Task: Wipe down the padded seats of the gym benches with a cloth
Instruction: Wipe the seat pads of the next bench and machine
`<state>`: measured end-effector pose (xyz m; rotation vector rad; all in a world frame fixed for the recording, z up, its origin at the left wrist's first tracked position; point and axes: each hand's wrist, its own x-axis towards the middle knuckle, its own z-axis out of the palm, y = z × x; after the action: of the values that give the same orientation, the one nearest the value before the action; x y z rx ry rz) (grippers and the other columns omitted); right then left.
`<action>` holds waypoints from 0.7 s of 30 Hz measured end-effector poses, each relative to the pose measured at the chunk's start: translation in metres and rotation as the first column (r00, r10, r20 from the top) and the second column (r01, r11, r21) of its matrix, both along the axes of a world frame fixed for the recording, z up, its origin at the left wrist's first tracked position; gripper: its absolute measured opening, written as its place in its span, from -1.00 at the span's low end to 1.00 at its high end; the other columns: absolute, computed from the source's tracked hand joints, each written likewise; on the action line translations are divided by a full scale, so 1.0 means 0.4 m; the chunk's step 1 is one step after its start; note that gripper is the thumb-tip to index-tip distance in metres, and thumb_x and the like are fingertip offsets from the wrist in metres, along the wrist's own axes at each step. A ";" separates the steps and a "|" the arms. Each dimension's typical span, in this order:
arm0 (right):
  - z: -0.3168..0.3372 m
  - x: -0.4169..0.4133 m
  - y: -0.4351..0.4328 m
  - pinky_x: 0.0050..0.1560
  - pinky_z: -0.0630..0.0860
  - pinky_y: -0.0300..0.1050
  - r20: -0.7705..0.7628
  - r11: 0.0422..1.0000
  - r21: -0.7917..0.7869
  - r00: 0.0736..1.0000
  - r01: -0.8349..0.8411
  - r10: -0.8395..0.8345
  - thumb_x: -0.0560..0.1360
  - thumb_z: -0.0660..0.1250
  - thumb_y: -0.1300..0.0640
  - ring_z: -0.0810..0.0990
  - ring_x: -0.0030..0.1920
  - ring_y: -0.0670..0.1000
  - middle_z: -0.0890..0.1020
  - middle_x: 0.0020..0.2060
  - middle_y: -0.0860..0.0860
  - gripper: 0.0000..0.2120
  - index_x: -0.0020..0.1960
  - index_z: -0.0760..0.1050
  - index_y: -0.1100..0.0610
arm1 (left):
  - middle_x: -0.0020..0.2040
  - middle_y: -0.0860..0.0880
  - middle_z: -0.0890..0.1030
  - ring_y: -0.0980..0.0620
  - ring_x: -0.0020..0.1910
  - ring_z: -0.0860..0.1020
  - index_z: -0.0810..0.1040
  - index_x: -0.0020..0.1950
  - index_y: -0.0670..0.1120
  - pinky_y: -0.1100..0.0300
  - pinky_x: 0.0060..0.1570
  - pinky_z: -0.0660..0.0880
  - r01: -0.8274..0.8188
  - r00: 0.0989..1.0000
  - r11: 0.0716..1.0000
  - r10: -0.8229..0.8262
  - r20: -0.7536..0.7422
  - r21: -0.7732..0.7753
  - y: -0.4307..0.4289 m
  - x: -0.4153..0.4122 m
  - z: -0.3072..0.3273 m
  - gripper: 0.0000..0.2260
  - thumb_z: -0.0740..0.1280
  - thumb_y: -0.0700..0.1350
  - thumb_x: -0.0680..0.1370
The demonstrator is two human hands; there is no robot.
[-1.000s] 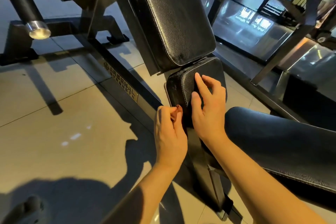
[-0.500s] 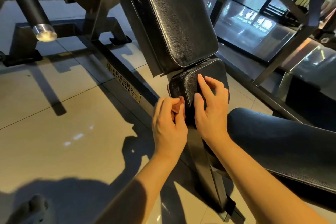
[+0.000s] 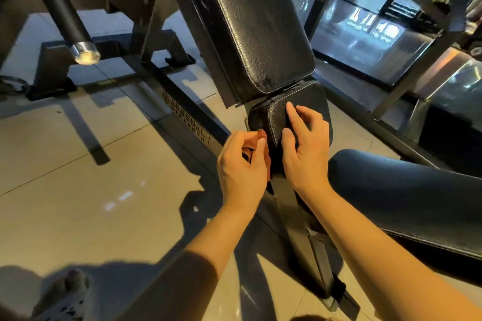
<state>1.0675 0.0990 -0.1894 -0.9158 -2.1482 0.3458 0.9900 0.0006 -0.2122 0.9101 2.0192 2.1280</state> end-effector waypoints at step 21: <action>-0.001 0.002 0.007 0.37 0.39 0.08 -0.009 1.000 0.016 1.000 -0.014 0.014 0.64 0.14 -0.01 0.35 0.36 0.00 0.43 0.39 -0.01 -0.53 0.53 0.40 0.01 | -0.14 0.13 0.71 0.25 -0.13 0.66 0.70 -0.03 0.02 0.20 -0.01 0.64 0.208 0.931 0.962 -0.139 0.336 -0.179 -0.049 0.020 -0.022 -0.88 0.50 -0.19 0.50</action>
<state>1.0682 0.1019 -0.1897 -0.8889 -2.1472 0.3389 0.9980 -0.0189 -0.2210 0.6349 1.8764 1.7894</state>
